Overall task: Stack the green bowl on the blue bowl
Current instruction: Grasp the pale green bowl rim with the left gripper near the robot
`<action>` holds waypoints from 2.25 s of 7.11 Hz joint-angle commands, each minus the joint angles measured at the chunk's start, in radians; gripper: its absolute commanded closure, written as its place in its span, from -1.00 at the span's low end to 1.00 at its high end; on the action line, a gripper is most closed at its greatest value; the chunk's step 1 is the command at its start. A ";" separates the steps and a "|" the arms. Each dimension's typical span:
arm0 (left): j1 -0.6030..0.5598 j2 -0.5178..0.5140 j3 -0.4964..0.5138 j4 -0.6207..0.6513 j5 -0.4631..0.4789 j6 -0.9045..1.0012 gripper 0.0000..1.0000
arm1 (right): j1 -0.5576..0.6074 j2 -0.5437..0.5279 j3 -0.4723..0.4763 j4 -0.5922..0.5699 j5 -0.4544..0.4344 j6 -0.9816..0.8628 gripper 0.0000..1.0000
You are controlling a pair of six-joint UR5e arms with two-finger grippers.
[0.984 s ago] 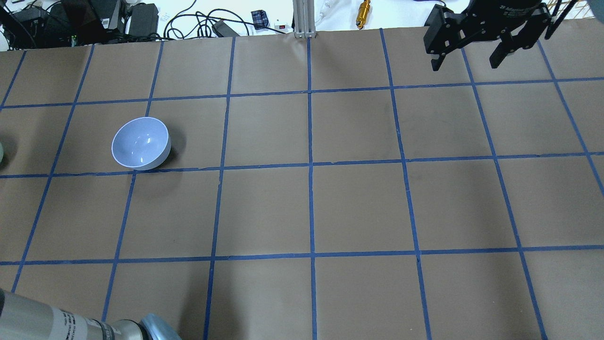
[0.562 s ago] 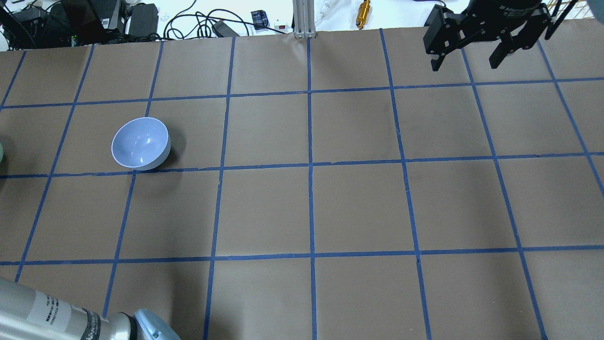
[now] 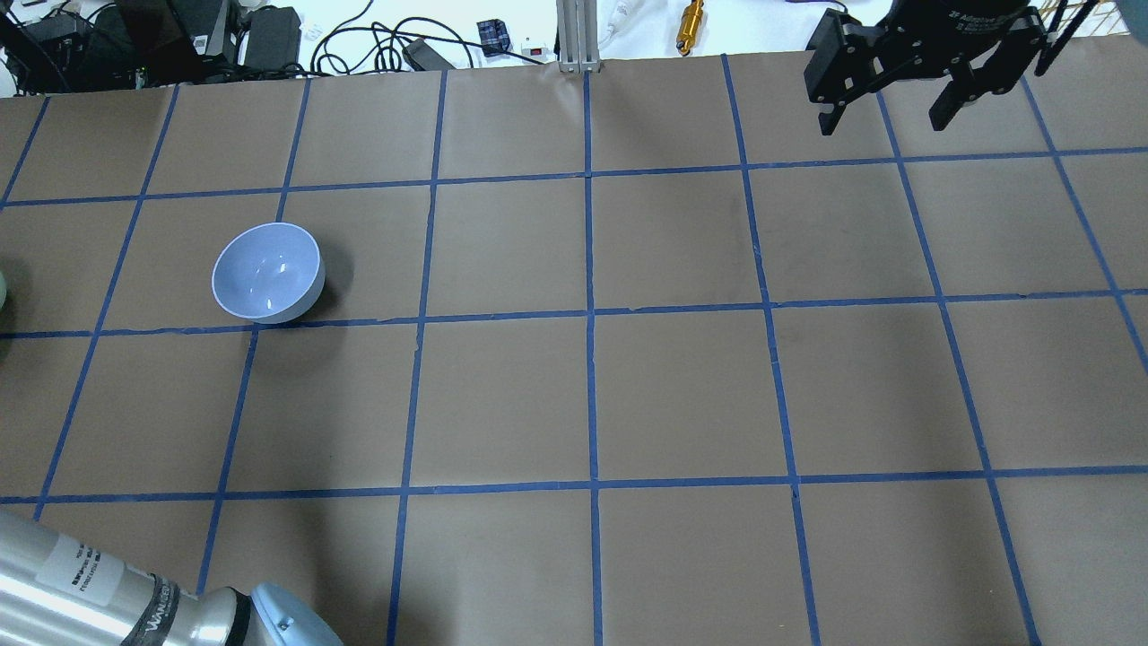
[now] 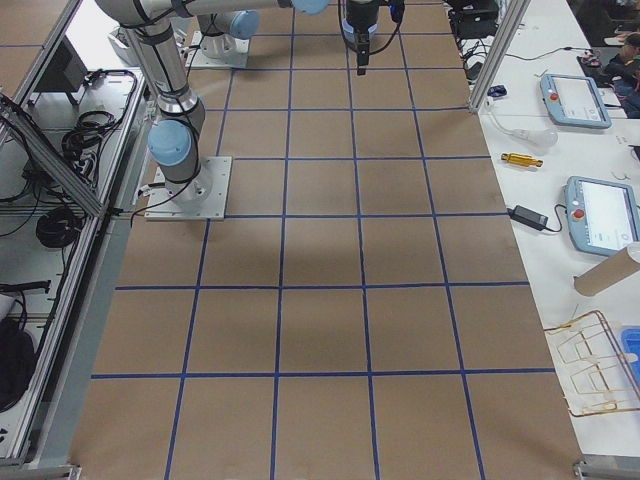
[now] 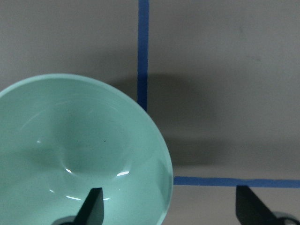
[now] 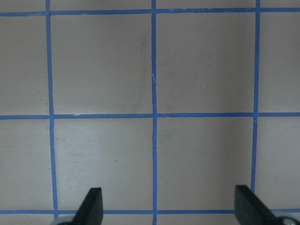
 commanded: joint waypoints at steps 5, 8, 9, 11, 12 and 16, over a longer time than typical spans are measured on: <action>0.000 -0.075 0.005 0.053 -0.017 0.077 0.22 | 0.000 0.001 0.000 0.000 -0.002 0.000 -1.00; 0.000 -0.066 0.005 0.056 -0.009 0.065 1.00 | 0.000 0.001 0.000 0.000 -0.002 0.000 -1.00; 0.000 -0.047 0.007 0.056 -0.008 0.057 1.00 | 0.000 -0.001 0.000 0.000 -0.002 -0.001 -1.00; -0.001 -0.015 0.001 0.048 -0.011 0.056 1.00 | 0.000 -0.001 0.000 0.000 -0.002 0.000 -1.00; -0.010 0.017 -0.003 0.025 -0.008 0.030 1.00 | 0.000 0.001 0.000 0.000 -0.002 -0.001 -1.00; -0.188 0.250 -0.019 -0.229 0.004 -0.179 1.00 | 0.000 -0.001 0.000 0.000 0.000 0.000 -1.00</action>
